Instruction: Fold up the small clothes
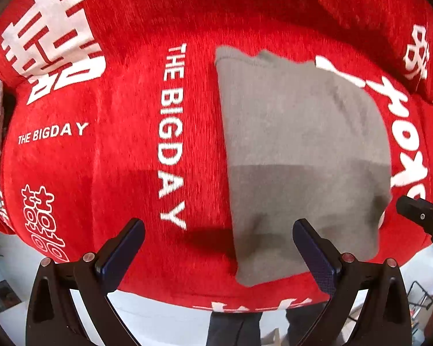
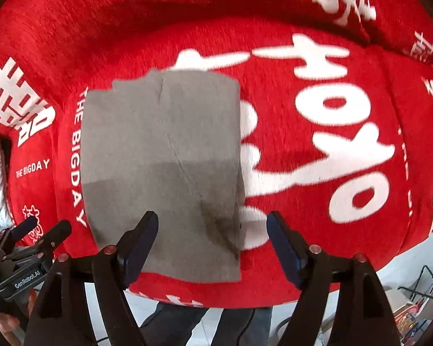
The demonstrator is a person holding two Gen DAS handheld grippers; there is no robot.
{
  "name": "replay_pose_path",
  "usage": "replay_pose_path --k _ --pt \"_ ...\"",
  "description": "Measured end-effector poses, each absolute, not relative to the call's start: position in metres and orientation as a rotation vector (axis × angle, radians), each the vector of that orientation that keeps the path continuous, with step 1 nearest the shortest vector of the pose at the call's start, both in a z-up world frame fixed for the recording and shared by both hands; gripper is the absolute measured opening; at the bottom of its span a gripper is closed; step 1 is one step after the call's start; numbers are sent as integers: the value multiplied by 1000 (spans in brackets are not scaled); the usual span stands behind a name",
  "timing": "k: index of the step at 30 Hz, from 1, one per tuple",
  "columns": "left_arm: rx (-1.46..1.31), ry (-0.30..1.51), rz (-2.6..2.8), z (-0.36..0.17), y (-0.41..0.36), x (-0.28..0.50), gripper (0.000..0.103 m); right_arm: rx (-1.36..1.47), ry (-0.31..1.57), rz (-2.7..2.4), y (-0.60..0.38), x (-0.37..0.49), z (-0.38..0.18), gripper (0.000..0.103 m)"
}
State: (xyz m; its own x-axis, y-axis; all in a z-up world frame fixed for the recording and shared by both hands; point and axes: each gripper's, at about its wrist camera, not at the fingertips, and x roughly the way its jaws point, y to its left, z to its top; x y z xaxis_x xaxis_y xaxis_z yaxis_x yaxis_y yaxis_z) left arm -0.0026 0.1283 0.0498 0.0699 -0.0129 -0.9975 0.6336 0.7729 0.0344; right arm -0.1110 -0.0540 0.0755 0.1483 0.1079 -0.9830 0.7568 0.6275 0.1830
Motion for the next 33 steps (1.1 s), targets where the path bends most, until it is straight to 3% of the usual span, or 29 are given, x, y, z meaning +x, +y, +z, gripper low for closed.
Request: replay_pose_path --k 2,33 --pt "534 1421 -524 55 126 0 103 792 1362 -554 -54 -107 80 91" --pt "516 1359 -544 80 104 5 102 639 1352 -619 -48 -91 101 91"
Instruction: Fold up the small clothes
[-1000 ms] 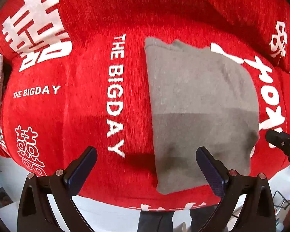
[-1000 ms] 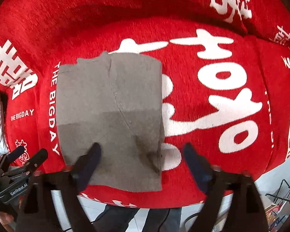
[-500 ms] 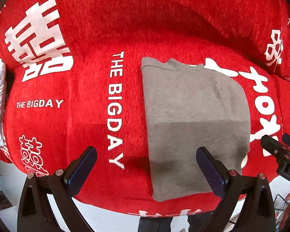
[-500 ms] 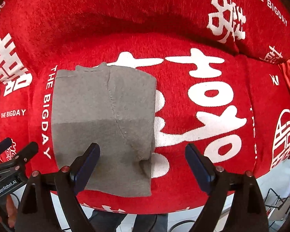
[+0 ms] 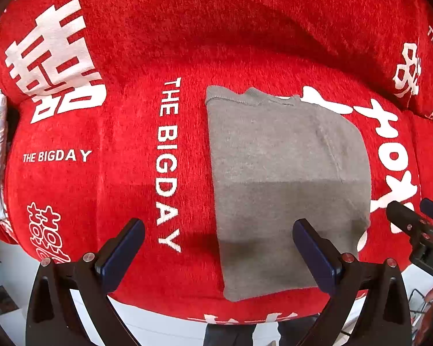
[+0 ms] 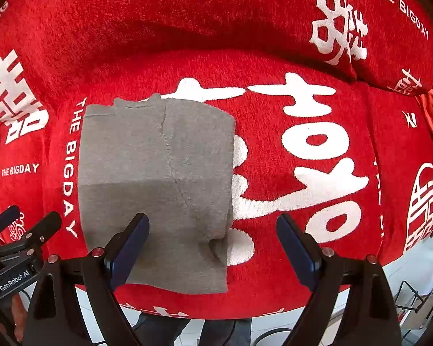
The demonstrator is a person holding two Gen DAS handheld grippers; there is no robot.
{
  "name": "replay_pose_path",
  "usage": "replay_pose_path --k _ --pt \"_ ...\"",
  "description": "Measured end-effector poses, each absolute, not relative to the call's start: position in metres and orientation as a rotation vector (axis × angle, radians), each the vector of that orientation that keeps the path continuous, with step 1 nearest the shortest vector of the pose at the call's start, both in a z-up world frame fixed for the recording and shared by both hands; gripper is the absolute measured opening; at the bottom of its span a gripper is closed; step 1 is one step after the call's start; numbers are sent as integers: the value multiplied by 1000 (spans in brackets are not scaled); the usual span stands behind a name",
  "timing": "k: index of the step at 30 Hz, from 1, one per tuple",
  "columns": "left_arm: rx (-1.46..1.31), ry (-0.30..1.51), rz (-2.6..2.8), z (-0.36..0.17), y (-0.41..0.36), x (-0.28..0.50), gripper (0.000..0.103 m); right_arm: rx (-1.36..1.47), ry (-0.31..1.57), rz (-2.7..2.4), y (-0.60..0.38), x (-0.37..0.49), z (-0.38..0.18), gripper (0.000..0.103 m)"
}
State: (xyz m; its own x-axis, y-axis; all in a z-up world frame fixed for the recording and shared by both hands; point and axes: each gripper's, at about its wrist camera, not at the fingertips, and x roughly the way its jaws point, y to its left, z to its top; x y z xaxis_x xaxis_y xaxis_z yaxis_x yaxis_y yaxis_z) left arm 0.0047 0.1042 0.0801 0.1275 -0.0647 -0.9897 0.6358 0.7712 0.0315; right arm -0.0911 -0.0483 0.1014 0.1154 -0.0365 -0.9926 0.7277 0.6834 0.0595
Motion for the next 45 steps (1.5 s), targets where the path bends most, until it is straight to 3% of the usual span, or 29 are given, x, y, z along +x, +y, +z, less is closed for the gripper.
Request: replay_pose_path --k 45 --pt "541 1396 -510 58 116 14 103 637 1420 -607 -40 -78 80 91"
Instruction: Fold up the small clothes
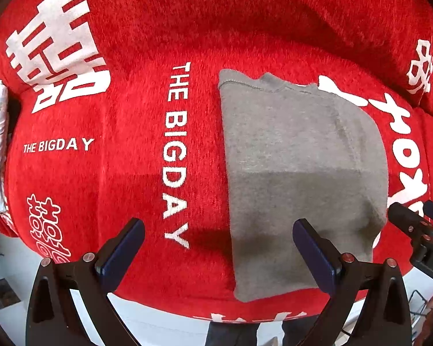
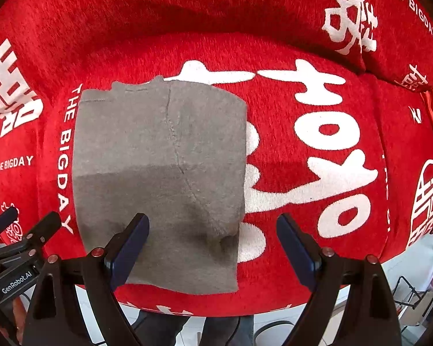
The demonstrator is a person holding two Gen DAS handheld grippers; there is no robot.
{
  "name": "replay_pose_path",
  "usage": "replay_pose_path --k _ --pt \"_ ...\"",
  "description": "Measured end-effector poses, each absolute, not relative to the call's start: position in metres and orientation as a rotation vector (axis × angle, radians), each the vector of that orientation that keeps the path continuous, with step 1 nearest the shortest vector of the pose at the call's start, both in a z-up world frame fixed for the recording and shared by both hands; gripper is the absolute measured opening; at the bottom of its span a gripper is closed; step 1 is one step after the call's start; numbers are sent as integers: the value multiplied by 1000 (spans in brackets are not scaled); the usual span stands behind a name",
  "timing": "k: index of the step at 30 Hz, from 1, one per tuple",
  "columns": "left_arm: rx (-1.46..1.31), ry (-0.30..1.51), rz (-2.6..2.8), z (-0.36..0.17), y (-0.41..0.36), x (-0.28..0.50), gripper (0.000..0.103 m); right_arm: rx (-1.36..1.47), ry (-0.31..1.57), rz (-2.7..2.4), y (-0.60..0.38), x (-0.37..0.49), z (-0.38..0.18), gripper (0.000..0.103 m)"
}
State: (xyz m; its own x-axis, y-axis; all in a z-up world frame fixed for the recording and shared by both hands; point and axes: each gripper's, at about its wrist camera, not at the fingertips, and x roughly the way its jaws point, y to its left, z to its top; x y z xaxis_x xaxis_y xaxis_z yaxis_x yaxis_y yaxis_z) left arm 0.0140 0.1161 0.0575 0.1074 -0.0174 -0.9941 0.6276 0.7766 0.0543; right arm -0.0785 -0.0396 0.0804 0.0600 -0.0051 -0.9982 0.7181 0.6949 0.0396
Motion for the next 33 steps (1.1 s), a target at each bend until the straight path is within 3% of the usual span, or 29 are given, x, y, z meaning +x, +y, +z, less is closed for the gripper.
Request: replay_pose_path --k 33 --pt "537 1390 -519 45 123 21 102 622 1435 -630 -30 -70 69 91"
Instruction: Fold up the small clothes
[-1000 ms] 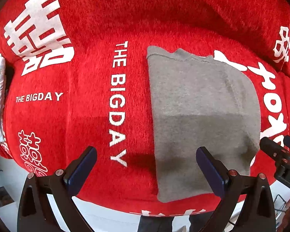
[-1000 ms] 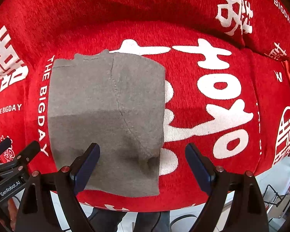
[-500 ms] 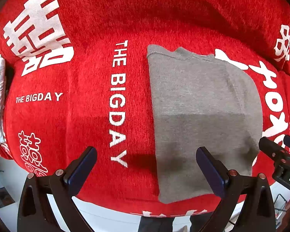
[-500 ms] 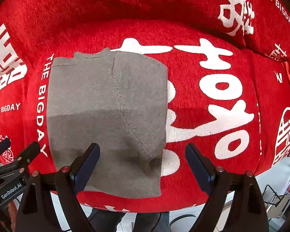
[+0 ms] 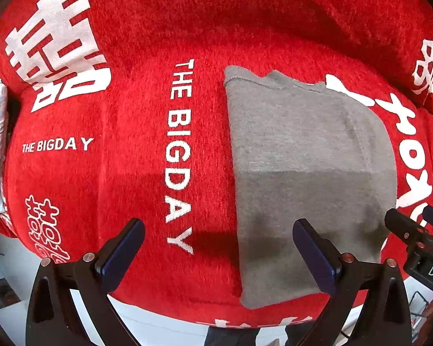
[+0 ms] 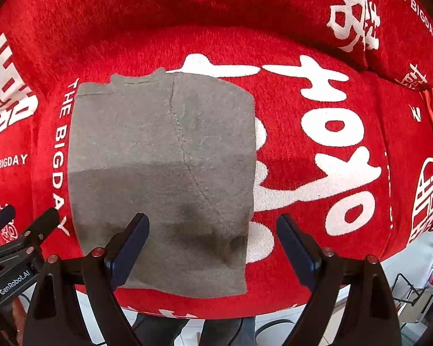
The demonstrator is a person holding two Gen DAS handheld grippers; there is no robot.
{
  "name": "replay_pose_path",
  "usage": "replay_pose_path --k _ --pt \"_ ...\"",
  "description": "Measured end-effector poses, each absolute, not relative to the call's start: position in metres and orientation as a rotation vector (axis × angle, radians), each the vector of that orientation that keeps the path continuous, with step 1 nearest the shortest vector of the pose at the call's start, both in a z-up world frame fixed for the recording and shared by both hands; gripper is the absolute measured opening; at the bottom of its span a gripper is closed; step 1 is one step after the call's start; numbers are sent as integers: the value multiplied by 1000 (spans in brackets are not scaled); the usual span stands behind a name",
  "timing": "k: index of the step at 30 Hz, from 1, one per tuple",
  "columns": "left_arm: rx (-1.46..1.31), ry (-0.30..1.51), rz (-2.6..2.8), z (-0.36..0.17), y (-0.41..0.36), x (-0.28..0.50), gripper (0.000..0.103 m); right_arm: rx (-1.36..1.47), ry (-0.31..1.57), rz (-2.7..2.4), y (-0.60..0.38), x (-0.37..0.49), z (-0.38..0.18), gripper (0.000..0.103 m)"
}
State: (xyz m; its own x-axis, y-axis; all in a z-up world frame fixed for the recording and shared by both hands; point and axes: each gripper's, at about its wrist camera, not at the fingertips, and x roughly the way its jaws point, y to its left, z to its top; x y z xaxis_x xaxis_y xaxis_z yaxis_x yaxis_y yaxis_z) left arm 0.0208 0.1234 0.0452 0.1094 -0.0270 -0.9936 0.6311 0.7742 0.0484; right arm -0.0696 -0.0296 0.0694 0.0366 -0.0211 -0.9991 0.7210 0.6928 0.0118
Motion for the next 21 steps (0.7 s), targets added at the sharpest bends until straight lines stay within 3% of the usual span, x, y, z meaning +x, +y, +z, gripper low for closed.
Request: replay_pose_path --k 21 --pt "552 1347 -513 36 122 16 102 634 1429 -624 -31 -76 55 91"
